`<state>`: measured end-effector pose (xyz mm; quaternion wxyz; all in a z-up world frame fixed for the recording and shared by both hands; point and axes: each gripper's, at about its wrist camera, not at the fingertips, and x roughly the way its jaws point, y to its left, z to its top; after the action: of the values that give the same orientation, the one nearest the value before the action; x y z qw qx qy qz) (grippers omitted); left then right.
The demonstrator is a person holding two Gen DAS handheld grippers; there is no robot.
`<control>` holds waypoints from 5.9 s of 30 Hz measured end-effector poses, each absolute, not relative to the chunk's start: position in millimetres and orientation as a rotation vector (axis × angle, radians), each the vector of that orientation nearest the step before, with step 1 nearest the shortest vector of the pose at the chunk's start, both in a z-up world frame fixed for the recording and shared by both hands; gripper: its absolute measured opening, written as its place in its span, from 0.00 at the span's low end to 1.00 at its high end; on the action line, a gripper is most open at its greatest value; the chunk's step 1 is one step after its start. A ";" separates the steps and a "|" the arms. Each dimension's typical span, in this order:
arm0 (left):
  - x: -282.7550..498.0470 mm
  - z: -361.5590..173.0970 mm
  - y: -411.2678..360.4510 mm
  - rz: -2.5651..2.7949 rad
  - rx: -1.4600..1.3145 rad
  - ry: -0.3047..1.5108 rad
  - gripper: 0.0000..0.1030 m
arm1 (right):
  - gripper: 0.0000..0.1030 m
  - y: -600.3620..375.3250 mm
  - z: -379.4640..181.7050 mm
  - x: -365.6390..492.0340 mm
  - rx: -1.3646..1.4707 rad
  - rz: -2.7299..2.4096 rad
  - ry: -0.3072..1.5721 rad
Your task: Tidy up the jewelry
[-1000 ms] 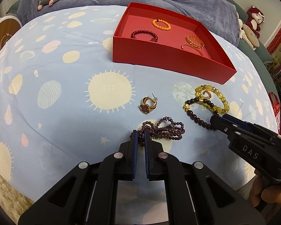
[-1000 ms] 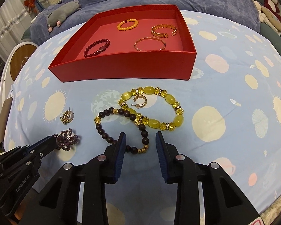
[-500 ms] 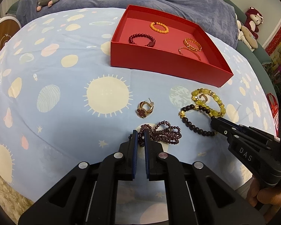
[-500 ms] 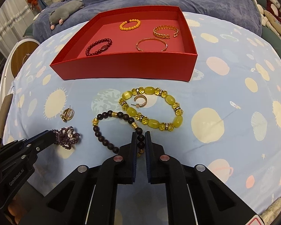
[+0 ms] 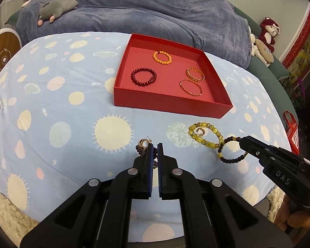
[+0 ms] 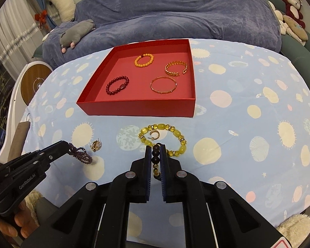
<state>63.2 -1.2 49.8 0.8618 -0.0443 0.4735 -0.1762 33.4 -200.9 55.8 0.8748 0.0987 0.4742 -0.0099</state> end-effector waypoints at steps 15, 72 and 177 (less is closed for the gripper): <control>100.0 111.2 -9.1 -0.405 -0.079 0.877 0.03 | 0.08 -209.3 103.6 62.8 0.226 0.013 0.885; 121.9 31.4 6.8 -0.264 -0.108 1.014 0.38 | 0.33 -217.4 44.4 76.6 0.235 -0.064 0.994; 83.9 -3.3 -23.7 -0.540 -0.071 0.985 0.03 | 0.09 -205.6 -2.0 58.4 0.310 -0.006 1.099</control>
<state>83.9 -23.7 -3.3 0.8457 -0.0339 0.4670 -0.2561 58.4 -205.6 -2.0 0.8413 0.1469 0.5202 -0.0026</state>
